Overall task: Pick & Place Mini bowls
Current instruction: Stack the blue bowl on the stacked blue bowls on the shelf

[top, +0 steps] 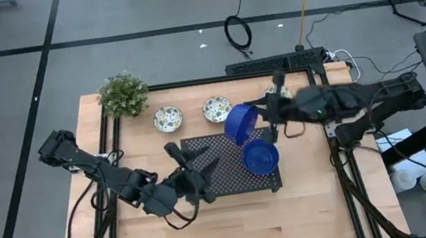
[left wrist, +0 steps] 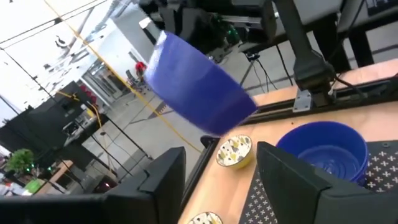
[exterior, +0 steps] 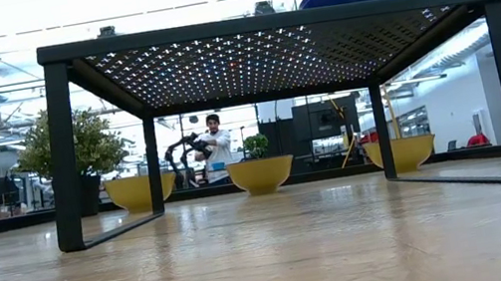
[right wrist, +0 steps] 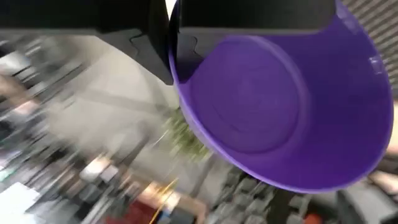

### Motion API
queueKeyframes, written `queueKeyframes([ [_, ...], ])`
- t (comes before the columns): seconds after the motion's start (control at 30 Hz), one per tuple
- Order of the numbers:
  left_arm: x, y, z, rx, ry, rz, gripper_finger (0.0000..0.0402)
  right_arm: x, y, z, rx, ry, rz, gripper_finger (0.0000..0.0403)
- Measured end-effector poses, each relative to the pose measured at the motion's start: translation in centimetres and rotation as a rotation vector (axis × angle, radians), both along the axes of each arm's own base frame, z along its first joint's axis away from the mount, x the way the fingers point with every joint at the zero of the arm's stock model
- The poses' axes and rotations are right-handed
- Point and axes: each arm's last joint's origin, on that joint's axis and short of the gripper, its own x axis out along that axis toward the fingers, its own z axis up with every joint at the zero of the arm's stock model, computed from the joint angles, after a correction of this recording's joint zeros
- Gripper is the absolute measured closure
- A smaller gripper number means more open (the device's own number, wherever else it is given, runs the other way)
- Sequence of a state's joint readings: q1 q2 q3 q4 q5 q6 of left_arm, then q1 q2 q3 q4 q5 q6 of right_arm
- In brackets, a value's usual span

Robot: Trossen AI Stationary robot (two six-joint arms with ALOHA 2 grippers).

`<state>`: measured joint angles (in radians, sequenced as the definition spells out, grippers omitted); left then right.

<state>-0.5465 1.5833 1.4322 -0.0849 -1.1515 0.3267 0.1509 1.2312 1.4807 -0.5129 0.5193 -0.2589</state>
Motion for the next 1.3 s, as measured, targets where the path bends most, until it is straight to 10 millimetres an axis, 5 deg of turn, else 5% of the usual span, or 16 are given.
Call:
queueKeyframes([
  [0.17,0.0,0.0,-0.1,-0.027,-0.012,0.005,0.021,0.6,-2.3,0.6,0.234,0.228,0.044,0.0402],
  [0.53,-0.1,0.1,-0.4,-0.027,0.007,0.008,0.0231,2.5,-5.1,-4.3,0.57,0.73,0.053,0.0402],
  [1.07,-0.1,0.1,-0.5,-0.03,0.013,0.01,0.0221,3.2,-4.7,-5.2,0.658,0.76,0.078,0.0403],
  [1.3,-0.1,0.1,-0.5,-0.03,0.013,0.01,0.0215,3.4,-3.8,-7.0,0.693,0.826,0.13,0.0403],
])
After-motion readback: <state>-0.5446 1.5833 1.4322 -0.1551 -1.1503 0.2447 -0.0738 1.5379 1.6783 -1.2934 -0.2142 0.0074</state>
